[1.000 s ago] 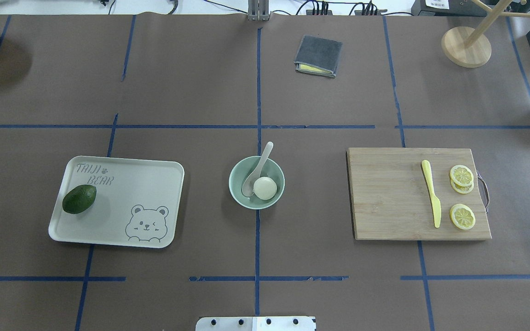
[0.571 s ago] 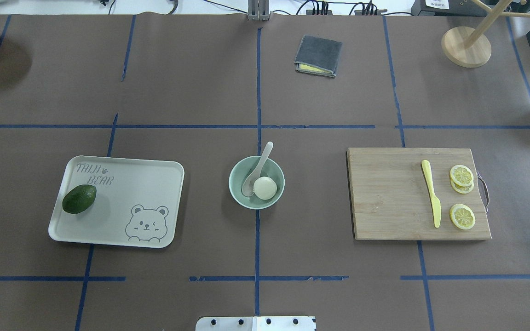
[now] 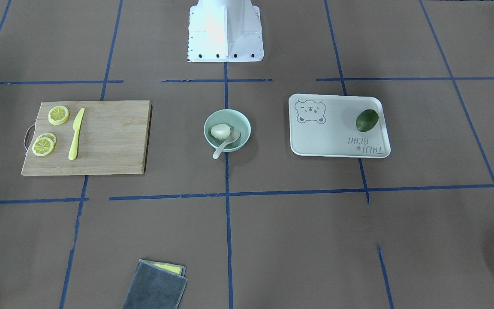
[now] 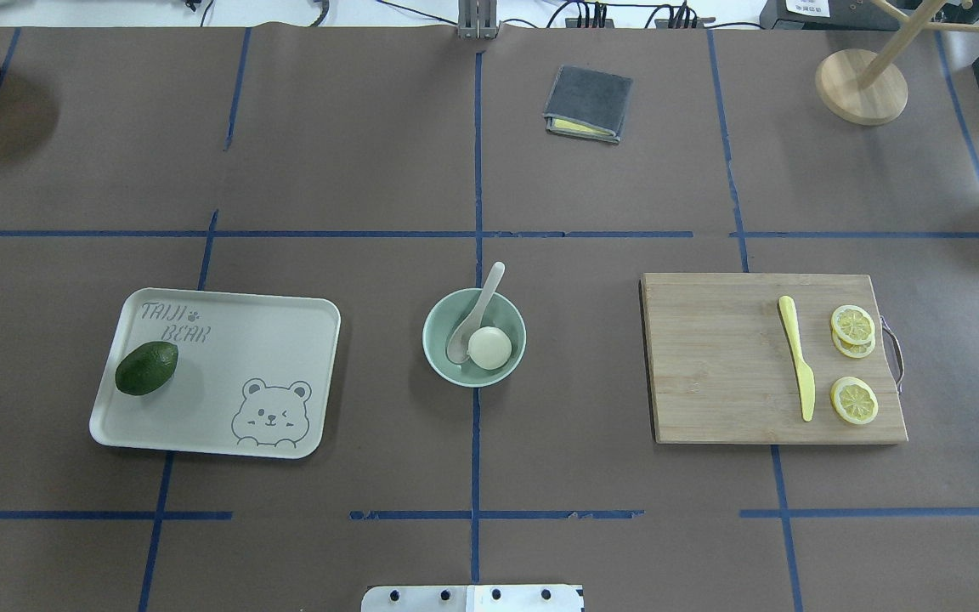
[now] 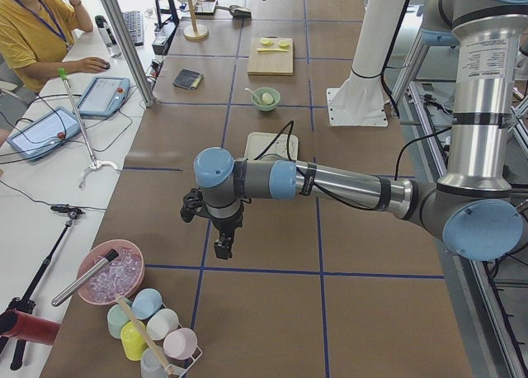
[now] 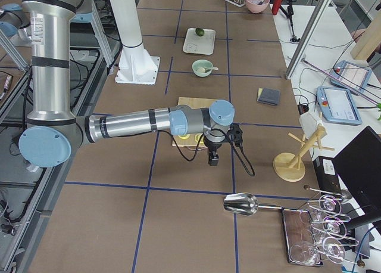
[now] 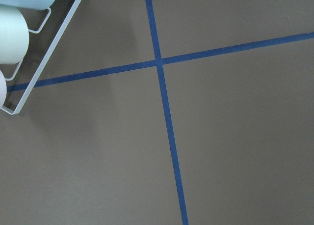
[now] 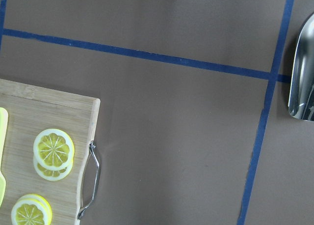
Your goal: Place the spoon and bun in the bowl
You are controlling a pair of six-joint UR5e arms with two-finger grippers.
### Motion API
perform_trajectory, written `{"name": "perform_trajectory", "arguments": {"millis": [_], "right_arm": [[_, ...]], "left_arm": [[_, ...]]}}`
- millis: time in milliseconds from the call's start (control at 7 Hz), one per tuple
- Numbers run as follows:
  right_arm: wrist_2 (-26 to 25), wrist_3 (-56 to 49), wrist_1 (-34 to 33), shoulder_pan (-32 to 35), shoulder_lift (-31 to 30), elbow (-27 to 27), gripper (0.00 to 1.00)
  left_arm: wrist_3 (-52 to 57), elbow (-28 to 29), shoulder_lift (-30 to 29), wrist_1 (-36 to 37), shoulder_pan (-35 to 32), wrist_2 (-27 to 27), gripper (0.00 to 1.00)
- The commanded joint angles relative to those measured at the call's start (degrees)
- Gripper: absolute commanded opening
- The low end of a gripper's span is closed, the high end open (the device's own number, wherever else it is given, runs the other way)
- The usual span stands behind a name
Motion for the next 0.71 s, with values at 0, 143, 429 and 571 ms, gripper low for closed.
{"name": "perform_trajectory", "arguments": {"millis": [0,143,429,571], "right_arm": [[-0.28,-0.29,0.13,0.14,-0.29,0.23,1.0],[-0.89,-0.21,0.22,0.14,-0.21,-0.38,1.0],[-0.81,0.49,0.31,0.14,0.58,0.14,1.0],[-0.81,-0.03,0.31,0.14,0.5,0.32,1.0]], "left_arm": [[-0.04,-0.36,-0.46,-0.05,-0.01,-0.66,1.0],[-0.04,-0.54,-0.63,-0.05,0.08,-0.66,1.0],[-0.39,0.42,-2.74,-0.93,0.08,-0.75,1.0],[-0.39,0.42,-3.18,-1.02,-0.01,-0.75,1.0]]}}
